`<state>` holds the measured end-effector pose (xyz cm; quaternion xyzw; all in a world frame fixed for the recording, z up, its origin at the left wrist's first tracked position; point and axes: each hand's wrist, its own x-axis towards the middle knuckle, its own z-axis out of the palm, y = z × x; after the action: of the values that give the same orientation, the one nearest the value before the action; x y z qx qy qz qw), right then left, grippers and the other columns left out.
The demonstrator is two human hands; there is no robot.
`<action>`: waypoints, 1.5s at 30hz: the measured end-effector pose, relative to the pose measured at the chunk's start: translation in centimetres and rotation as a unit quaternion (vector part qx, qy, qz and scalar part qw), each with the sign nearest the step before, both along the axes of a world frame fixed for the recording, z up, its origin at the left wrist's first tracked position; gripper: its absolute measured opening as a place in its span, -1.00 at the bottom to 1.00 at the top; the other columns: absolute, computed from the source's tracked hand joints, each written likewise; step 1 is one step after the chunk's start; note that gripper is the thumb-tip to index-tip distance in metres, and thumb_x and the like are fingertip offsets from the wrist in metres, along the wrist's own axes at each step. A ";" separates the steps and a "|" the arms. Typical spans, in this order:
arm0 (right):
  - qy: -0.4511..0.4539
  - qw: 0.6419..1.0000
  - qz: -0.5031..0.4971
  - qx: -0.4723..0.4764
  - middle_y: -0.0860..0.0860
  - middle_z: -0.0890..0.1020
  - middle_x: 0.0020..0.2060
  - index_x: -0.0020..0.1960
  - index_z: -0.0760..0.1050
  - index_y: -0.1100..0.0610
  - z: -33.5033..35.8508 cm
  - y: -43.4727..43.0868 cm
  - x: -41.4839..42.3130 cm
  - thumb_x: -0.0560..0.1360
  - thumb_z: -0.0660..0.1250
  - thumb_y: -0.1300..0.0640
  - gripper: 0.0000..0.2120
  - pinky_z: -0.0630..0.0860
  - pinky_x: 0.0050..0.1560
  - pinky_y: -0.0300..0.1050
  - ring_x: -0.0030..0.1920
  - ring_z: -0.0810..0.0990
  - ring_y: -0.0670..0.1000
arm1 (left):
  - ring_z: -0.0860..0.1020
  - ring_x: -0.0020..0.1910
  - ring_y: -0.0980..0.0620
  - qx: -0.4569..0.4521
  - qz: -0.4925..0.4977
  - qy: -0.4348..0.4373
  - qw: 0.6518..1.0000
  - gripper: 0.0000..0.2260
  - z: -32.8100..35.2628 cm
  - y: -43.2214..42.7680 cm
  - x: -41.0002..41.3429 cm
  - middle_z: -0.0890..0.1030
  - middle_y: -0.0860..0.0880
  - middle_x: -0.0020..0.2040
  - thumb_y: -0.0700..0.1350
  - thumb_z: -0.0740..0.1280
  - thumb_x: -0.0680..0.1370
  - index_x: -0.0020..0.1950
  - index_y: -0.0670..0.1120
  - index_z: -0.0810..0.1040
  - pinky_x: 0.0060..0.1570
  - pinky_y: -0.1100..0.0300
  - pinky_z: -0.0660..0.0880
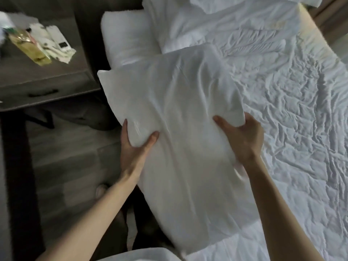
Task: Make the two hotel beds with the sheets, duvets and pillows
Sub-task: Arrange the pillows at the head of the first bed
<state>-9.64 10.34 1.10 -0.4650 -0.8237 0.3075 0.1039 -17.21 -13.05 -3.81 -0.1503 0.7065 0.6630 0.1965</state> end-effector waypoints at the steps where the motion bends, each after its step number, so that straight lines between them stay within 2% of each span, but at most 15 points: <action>1: 0.015 1.000 0.011 0.003 -0.11 0.66 -0.21 0.01 0.61 0.02 1.3 -1.4 -1.1 0.22 0.44 -0.40 -0.42 0.55 -0.06 -0.05 -0.12 0.63 -0.02 | 0.47 0.22 0.26 0.006 0.020 0.014 1.000 -0.16 1.2 -1.6 -0.5 0.44 0.23 0.33 0.02 0.56 0.35 0.52 0.19 0.19 0.13 0.40 0.42; 8: 0.113 0.984 0.137 0.010 -0.11 0.67 -0.23 -0.02 0.62 0.02 9.5 -12.3 -12.2 0.17 0.46 -0.40 -0.41 0.59 -0.03 0.02 -0.14 0.65 -0.03 | 0.45 0.26 0.26 0.053 0.153 0.089 0.983 -0.17 8.0 -13.3 -4.7 0.44 0.24 0.35 0.02 0.55 0.35 0.51 0.21 0.18 0.21 0.25 0.43; 12: 0.145 0.964 0.223 0.010 -0.10 0.62 -0.34 -0.21 0.56 0.05 13.0 -20.5 -18.5 0.17 0.48 -0.39 -0.48 0.57 -0.19 0.00 -0.25 0.61 -0.03 | 0.45 0.21 0.30 0.055 0.224 0.123 0.965 -0.19 11.2 -21.1 -7.3 0.44 0.26 0.30 0.08 0.54 0.35 0.50 0.25 0.19 0.14 0.27 0.44; 15: 0.162 0.946 0.282 0.007 -0.12 0.61 -0.34 -0.21 0.54 0.04 14.8 -27.9 -22.9 0.17 0.49 -0.39 -0.48 0.55 -0.23 -0.04 -0.23 0.61 -0.03 | 0.49 0.21 0.27 0.062 0.273 0.138 0.950 -0.21 12.9 -28.0 -9.1 0.48 0.27 0.28 0.13 0.54 0.33 0.47 0.29 0.22 0.23 0.16 0.45; 17: 0.178 0.931 0.318 0.005 -0.13 0.60 -0.34 -0.20 0.55 0.02 15.7 -33.1 -25.8 0.19 0.49 -0.38 -0.51 0.54 -0.24 -0.06 -0.23 0.60 -0.04 | 0.51 0.16 0.28 0.063 0.310 0.145 0.938 -0.25 14.1 -32.6 -10.3 0.50 0.27 0.24 0.09 0.53 0.37 0.45 0.29 0.23 0.23 0.13 0.46; 19: 0.191 0.918 0.348 -0.005 -0.14 0.56 -0.41 -0.28 0.51 0.00 16.5 -38.2 -28.5 0.22 0.50 -0.35 -0.57 0.44 -0.34 -0.11 -0.32 0.55 -0.09 | 0.50 0.15 0.31 0.054 0.343 0.152 0.925 -0.26 15.0 -37.2 -11.5 0.48 0.26 0.26 0.06 0.52 0.40 0.48 0.26 0.20 0.23 0.16 0.46; 22: 0.204 0.897 0.391 -0.025 -0.13 0.49 -0.48 -0.38 0.41 -0.01 17.6 -45.6 -32.0 0.26 0.51 -0.30 -0.57 0.28 -0.41 -0.17 -0.41 0.46 -0.13 | 0.46 0.28 0.19 0.031 0.374 0.162 0.913 -0.19 15.8 -44.2 -13.1 0.43 0.24 0.36 0.15 0.54 0.34 0.48 0.31 0.18 0.30 0.07 0.44; 26: 0.215 0.874 0.434 -0.041 -0.14 0.53 -0.45 -0.38 0.44 -0.03 18.7 -54.6 -36.0 0.28 0.50 -0.29 -0.60 0.35 -0.39 -0.17 -0.38 0.50 -0.10 | 0.45 0.31 0.15 0.007 0.426 0.179 0.887 -0.20 16.8 -52.2 -14.9 0.42 0.23 0.37 0.14 0.53 0.34 0.48 0.30 0.19 0.32 0.06 0.42; 30: 0.228 0.845 0.482 -0.025 -0.09 0.59 -0.41 -0.32 0.52 0.05 19.5 -62.5 -40.4 0.29 0.48 -0.30 -0.59 0.50 -0.30 -0.09 -0.32 0.58 -0.02 | 0.44 0.26 0.17 -0.013 0.477 0.201 0.856 -0.28 17.7 -58.5 -17.4 0.42 0.20 0.36 0.04 0.47 0.45 0.51 0.22 0.18 0.22 0.18 0.41; 35: 0.241 0.811 0.533 -0.018 -0.08 0.60 -0.40 -0.31 0.53 0.07 20.1 -71.5 -47.5 0.31 0.45 -0.30 -0.57 0.51 -0.31 -0.11 -0.33 0.59 -0.01 | 0.47 0.29 0.07 -0.048 0.511 0.206 0.833 -0.38 17.7 -66.5 -22.4 0.44 0.13 0.38 -0.03 0.42 0.51 0.51 0.16 0.24 0.29 0.04 0.43; 38: 0.246 0.789 0.562 -0.032 -0.08 0.60 -0.38 -0.31 0.53 0.06 20.3 -76.7 -53.1 0.34 0.46 -0.27 -0.61 0.44 -0.32 -0.16 -0.32 0.60 -0.01 | 0.50 0.24 0.06 -0.065 0.526 0.214 0.821 -0.40 17.9 -70.8 -26.3 0.49 0.11 0.33 -0.06 0.42 0.51 0.49 0.13 0.28 0.21 0.08 0.46; 42: 0.252 0.760 0.598 -0.043 -0.13 0.58 -0.39 -0.31 0.50 -0.01 20.6 -83.7 -61.9 0.36 0.45 -0.22 -0.68 0.39 -0.30 -0.19 -0.33 0.55 -0.06 | 0.50 0.26 0.02 -0.101 0.544 0.211 0.806 -0.29 18.2 -76.4 -33.3 0.49 0.13 0.33 0.14 0.44 0.35 0.48 0.16 0.29 0.25 -0.03 0.46; 45: 0.247 0.740 0.624 -0.049 -0.17 0.54 -0.41 -0.28 0.50 -0.02 21.2 -89.5 -69.3 0.38 0.45 -0.20 -0.72 0.37 -0.28 -0.19 -0.35 0.53 -0.08 | 0.50 0.27 0.02 -0.115 0.577 0.204 0.782 -0.26 19.0 -80.9 -39.7 0.48 0.10 0.35 0.16 0.40 0.32 0.49 0.12 0.30 0.27 -0.06 0.46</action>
<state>-78.97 -79.19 22.33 0.2408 -0.8587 0.4476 0.0659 -56.89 -93.90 15.17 -0.4129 0.5821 0.5819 -0.3900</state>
